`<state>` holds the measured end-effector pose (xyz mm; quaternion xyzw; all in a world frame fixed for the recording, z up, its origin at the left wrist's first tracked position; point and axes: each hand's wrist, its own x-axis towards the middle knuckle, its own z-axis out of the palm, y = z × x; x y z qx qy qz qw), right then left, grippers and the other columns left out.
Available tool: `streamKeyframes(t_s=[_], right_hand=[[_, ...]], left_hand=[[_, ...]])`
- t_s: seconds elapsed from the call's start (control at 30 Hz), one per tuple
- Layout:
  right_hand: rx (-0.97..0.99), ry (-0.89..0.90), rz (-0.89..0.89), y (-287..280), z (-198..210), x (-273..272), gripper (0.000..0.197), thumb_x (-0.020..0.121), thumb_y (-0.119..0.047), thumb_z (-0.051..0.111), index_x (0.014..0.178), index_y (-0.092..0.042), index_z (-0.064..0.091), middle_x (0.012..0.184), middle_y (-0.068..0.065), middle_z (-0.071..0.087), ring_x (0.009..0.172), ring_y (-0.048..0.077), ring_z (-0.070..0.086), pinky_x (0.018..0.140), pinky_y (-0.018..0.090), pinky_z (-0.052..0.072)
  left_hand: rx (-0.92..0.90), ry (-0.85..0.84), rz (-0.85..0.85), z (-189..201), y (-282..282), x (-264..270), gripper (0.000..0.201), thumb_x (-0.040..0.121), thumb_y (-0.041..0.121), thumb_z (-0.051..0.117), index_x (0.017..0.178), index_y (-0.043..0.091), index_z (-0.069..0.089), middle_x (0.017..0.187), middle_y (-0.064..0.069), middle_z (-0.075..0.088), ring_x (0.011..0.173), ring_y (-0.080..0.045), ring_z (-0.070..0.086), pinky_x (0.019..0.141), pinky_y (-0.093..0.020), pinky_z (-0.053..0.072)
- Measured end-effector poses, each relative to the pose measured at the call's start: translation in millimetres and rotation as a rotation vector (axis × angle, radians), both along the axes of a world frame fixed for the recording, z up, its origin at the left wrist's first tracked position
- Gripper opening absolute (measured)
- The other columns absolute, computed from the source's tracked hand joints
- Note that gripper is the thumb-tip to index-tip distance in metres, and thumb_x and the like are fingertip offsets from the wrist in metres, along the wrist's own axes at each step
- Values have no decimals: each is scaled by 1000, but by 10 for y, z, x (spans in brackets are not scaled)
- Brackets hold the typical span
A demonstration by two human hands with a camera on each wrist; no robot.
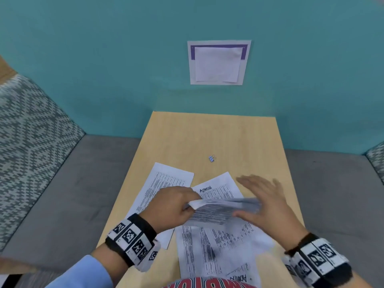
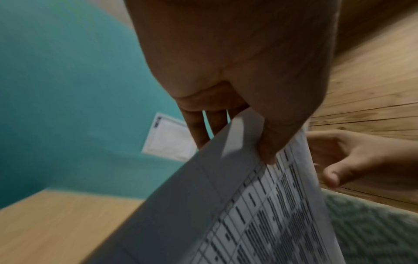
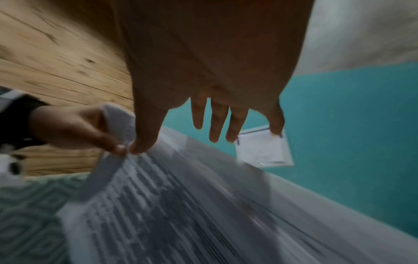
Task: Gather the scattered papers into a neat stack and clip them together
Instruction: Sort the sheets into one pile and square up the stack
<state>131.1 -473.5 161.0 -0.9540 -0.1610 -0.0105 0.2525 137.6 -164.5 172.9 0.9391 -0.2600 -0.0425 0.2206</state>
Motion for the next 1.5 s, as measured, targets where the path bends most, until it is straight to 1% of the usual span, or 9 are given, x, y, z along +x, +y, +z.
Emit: streamKeyframes(t_s=[0.17,0.27,0.43,0.57,0.83,1.0,1.23,1.37,1.5], right_hand=[[109,191,116,503,-18,59,32,87,-39,65,118,-37,73,103,-10,81,92,8,73,84,38,58],[280,280,-11,416,-65,31,25,92,-43,72,88,-19,77,71,8,72,60,4,56,69,42,55],[741,423,-161,159,231,-81,35,83,-37,81,93,-4,82,89,21,81,86,34,78,80,41,60],[1006,388,-148,65,438,-121,31,80,-12,80,111,-7,79,104,7,83,97,18,79,86,28,62],[842,409,-197,212,-267,-116,14,88,-18,79,98,-26,85,97,1,83,94,25,77,81,28,56],[862,291,-161,294,45,-130,18,92,-12,75,99,-27,81,92,-20,81,87,-4,75,75,8,52],[876,444,-250,263,-386,-133,27,84,-6,84,105,-22,83,105,-1,83,105,20,77,89,28,60],[849,469,-397,273,-467,-64,6,84,-18,85,90,-17,84,88,6,83,91,27,79,86,46,62],[867,399,-393,241,-380,3,40,81,-37,87,89,1,77,94,37,71,89,53,69,86,61,58]], left_hand=[[67,-118,-96,437,-364,14,34,91,31,58,122,41,67,107,12,77,102,-14,71,75,-35,59],[-78,44,70,509,-237,8,40,94,46,63,133,47,57,106,18,77,99,-7,71,87,-35,59],[-400,316,231,548,200,-21,16,88,38,86,99,31,78,88,4,78,78,-7,67,76,-37,56],[-895,475,325,448,172,-98,27,79,17,94,104,21,84,106,-2,85,98,-18,79,90,-32,64],[-826,667,423,-390,-185,-80,51,80,16,94,122,40,78,124,7,79,116,-17,73,96,-25,61],[-970,579,511,-318,-200,-44,26,84,18,89,108,26,83,107,0,86,104,-19,80,96,-36,64],[-763,648,431,-680,-102,-141,24,91,17,85,114,25,84,106,5,83,99,-9,77,82,-21,58],[-745,599,519,-745,-134,-143,19,83,45,87,98,35,82,96,-8,82,85,-19,73,81,-34,57],[-818,507,532,-629,-171,-52,22,79,49,88,100,47,79,110,-7,84,103,-25,80,94,-42,62]])
